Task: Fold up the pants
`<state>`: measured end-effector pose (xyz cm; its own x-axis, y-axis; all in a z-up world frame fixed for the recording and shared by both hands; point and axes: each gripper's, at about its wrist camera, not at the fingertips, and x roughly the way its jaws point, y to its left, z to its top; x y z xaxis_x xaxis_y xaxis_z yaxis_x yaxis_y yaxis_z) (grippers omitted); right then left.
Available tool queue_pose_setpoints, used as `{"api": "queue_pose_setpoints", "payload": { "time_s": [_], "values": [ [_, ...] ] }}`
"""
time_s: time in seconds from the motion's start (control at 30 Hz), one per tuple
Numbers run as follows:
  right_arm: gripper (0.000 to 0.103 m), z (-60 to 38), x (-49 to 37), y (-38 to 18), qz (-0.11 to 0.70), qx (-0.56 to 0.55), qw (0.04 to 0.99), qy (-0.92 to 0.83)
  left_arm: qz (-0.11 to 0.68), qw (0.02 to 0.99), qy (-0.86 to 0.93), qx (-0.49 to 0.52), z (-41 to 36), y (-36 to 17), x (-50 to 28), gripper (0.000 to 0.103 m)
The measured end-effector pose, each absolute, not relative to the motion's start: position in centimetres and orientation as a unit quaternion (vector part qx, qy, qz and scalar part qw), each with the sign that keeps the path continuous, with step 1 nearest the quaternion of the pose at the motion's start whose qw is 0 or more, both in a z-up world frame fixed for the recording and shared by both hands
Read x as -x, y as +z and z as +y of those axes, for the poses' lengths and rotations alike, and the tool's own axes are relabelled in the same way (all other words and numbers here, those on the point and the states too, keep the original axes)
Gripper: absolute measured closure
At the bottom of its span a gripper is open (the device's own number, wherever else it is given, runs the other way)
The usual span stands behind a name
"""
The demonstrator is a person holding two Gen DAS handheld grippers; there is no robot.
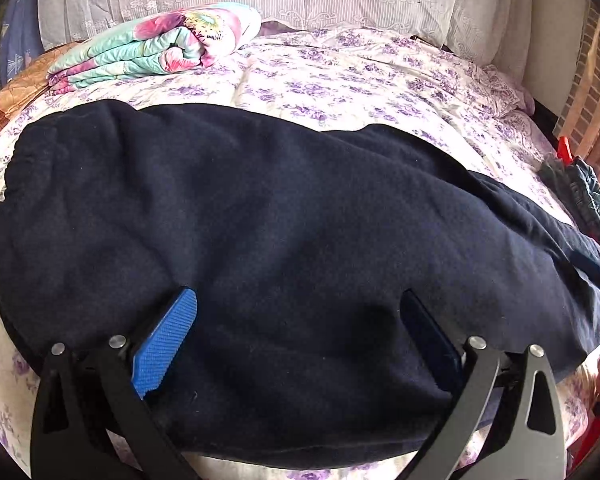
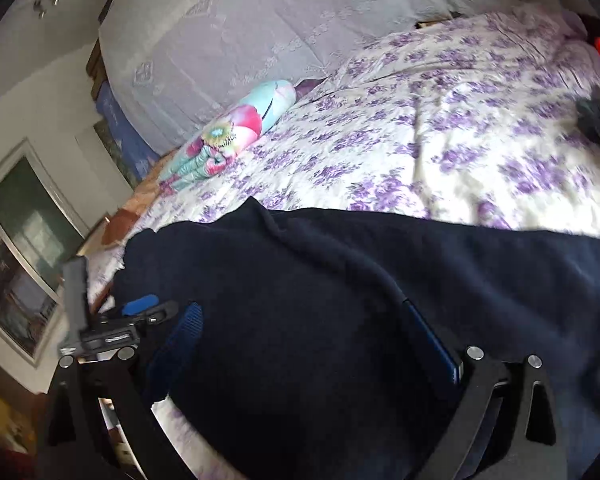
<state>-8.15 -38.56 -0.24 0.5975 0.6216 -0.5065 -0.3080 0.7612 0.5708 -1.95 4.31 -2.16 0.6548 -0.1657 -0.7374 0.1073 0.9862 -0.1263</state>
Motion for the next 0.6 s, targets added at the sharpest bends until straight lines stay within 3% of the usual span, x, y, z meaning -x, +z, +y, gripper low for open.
{"api": "queue_pose_setpoints", "payload": {
  "time_s": [0.37, 0.6],
  "values": [
    [0.004, -49.1, 18.5, -1.8, 0.384, -0.366, 0.840, 0.116, 0.398, 0.911, -0.096, 0.058, 5.0, -2.0, 2.1, 0.004],
    [0.013, -52.2, 18.4, -4.1, 0.300, -0.474, 0.826, 0.059, 0.382, 0.915, -0.109, 0.068, 5.4, -1.8, 2.9, 0.004]
  ]
}}
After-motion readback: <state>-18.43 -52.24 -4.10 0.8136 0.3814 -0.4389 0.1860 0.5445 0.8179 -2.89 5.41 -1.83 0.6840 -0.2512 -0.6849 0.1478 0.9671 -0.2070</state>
